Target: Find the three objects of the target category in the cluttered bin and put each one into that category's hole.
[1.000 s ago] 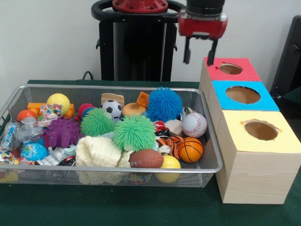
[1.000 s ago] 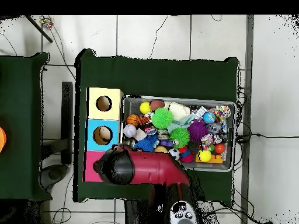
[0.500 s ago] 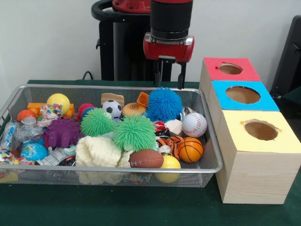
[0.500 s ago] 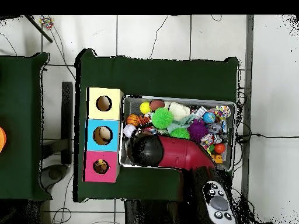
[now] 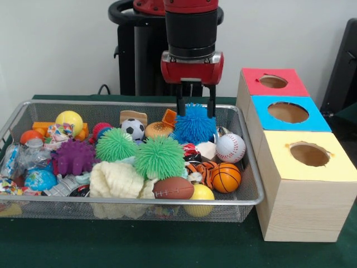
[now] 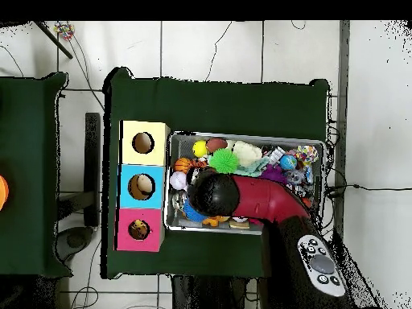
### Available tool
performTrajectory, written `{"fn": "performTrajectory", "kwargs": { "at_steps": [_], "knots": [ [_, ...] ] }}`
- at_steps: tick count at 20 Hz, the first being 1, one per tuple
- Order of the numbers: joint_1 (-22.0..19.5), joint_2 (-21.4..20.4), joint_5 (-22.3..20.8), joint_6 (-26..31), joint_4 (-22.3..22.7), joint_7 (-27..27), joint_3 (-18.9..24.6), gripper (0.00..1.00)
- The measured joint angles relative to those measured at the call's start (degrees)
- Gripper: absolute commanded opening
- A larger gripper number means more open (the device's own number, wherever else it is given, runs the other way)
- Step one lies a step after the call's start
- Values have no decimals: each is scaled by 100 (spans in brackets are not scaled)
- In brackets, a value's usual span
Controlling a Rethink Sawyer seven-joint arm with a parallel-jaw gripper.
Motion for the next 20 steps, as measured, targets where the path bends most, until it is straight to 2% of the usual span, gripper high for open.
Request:
{"fn": "performTrajectory", "kwargs": {
  "at_steps": [11, 20],
  "knots": [
    [-505, 243, -410, 0, -449, 0, 468, 100],
    [-734, 597, -838, 1, -1007, 0, 558, 100]
  ]
}}
